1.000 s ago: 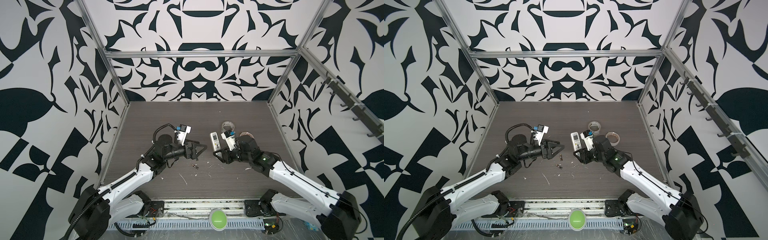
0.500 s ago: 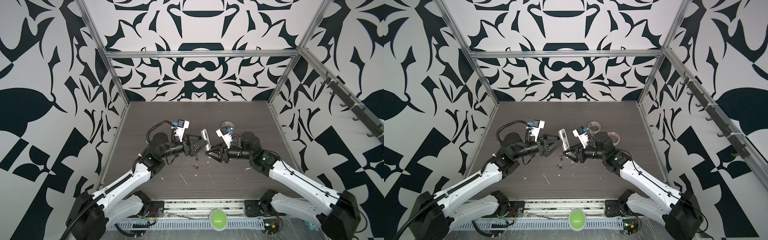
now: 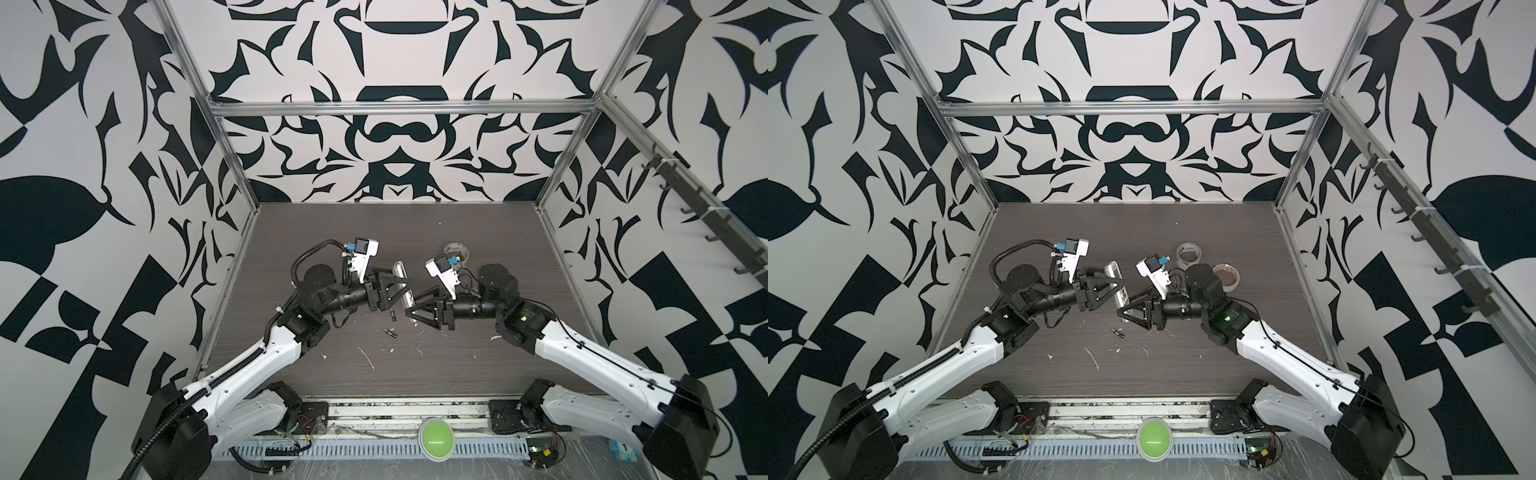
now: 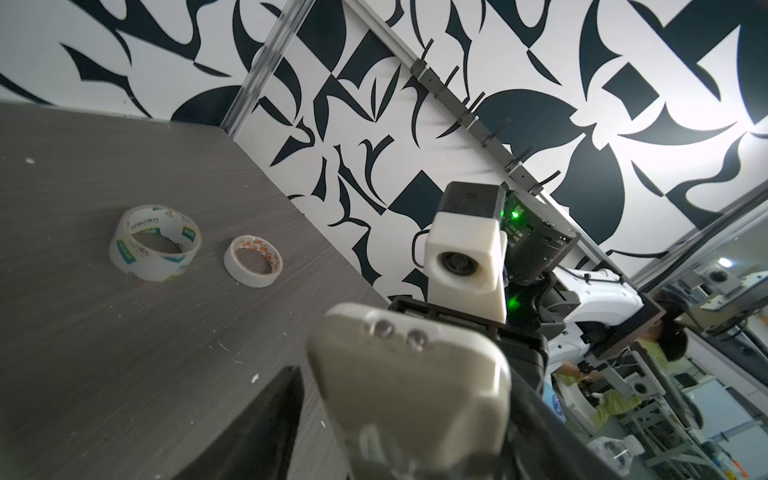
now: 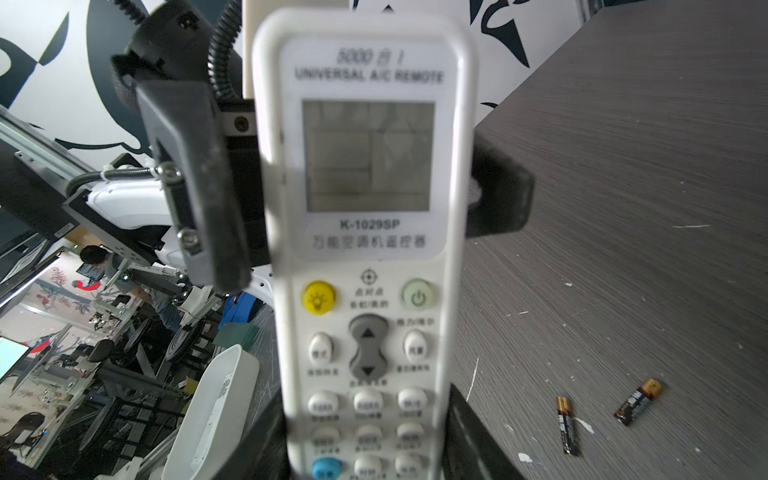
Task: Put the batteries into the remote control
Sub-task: 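Lift the remote upright with the right gripper toward the left gripper, then rotate the held remote with the right gripper, presenting its end to the left gripper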
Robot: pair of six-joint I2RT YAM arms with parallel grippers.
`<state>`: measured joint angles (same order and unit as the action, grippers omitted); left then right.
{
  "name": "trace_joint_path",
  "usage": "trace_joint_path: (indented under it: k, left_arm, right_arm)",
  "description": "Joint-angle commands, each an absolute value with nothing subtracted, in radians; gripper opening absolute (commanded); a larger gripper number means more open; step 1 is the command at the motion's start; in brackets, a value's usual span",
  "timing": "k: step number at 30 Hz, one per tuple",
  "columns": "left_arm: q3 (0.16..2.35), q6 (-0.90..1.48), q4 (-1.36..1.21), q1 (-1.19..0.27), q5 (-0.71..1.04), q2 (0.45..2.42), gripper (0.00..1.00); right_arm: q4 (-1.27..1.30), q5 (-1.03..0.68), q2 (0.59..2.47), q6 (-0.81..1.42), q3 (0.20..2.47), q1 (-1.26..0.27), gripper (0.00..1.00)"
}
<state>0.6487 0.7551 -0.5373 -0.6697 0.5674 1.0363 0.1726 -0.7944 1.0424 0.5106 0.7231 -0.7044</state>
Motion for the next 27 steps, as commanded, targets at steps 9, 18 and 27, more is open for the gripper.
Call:
trace_joint_path:
  k: [9,18,27]
  left_arm:
    - [0.636,0.785,-0.655,-0.669,0.606,0.999,0.41]
    - [0.668,0.743,-0.498,-0.67,0.51,0.999,0.18]
    - [0.715,0.77,-0.297,-0.669,0.242,0.983,0.1]
  right_arm:
    - [0.304,-0.881,1.069,0.523,0.779,-0.724,0.0]
    - [0.106,-0.687,1.012,0.413,0.818,-0.732,0.44]
    - [-0.107,-0.464,1.034,0.302,0.894,-0.766,0.96]
